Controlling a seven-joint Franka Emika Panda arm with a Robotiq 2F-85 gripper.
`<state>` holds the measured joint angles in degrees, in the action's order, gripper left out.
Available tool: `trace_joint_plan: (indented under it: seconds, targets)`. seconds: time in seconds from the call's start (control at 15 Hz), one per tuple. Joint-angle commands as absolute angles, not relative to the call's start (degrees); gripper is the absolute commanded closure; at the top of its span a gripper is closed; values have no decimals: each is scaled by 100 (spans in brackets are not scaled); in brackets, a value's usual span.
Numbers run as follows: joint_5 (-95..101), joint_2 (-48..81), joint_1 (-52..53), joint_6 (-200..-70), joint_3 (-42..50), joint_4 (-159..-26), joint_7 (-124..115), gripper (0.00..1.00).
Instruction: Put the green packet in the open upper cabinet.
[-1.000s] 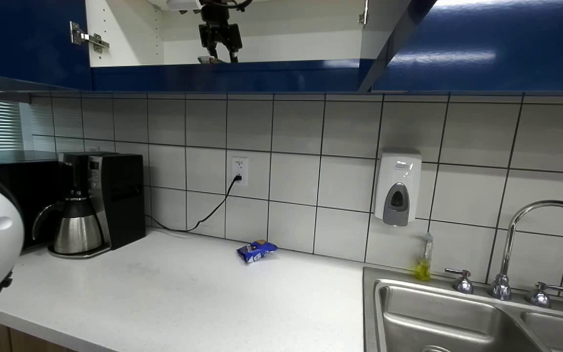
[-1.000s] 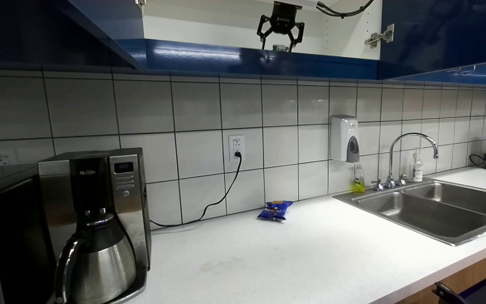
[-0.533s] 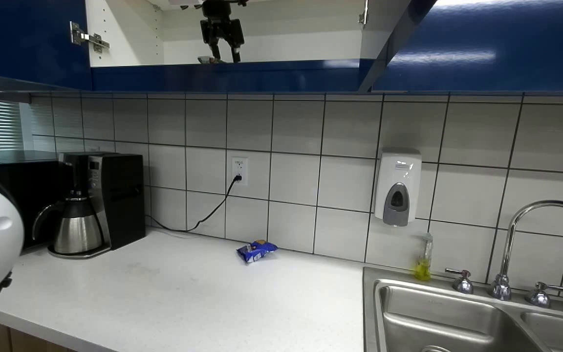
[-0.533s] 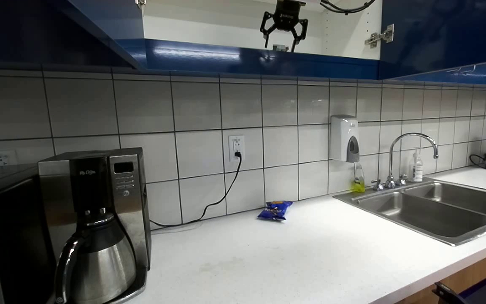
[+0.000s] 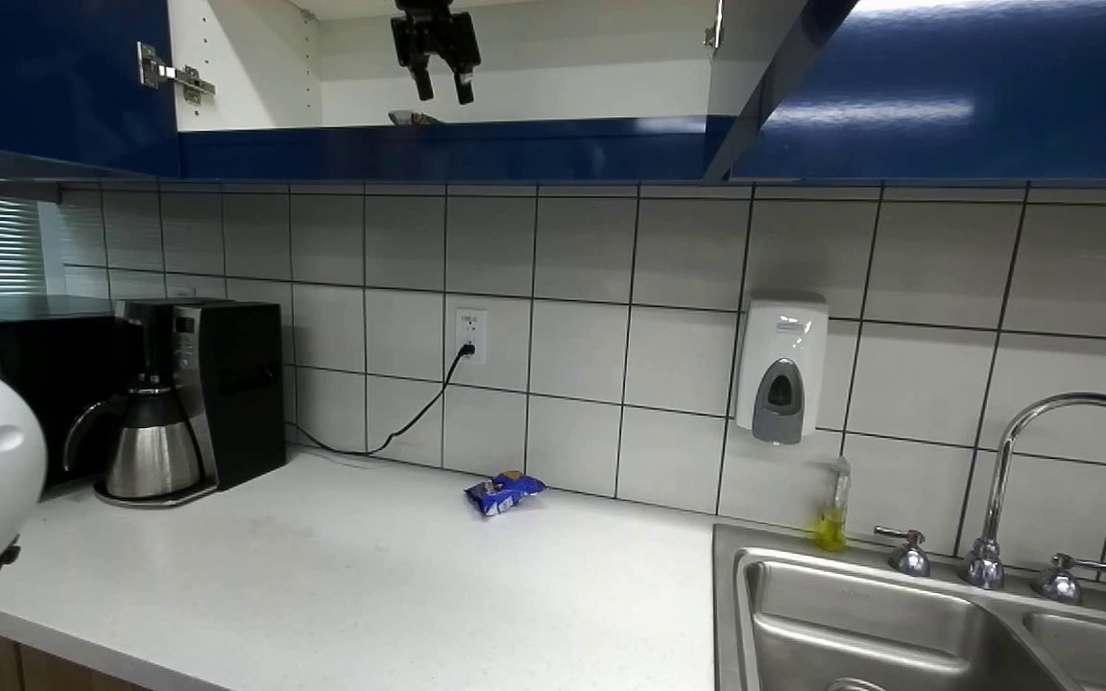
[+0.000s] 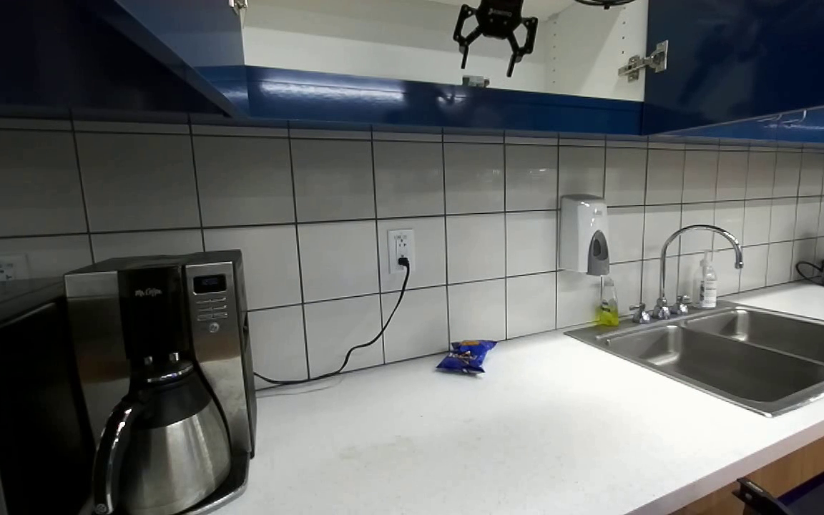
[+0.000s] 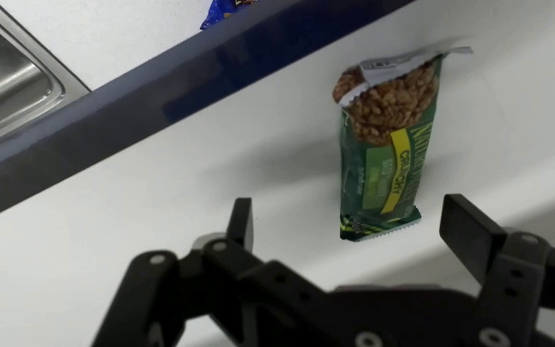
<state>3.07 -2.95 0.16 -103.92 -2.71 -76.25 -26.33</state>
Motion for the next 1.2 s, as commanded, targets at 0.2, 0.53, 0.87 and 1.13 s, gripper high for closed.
trace_joint_plan:
  seconds: [0.2,0.53,0.87,1.13]
  targets:
    - [224,-929,10,-10476,-234,-8229,-2456,0]
    - [54,-1499,19,-10432,-147,-8785,-2246,0]
    - [-106,-2225,-28,-10361,-77,-9637,-1888,0]
    - [-159,-2830,-62,-10142,15,-10388,-1612,0]
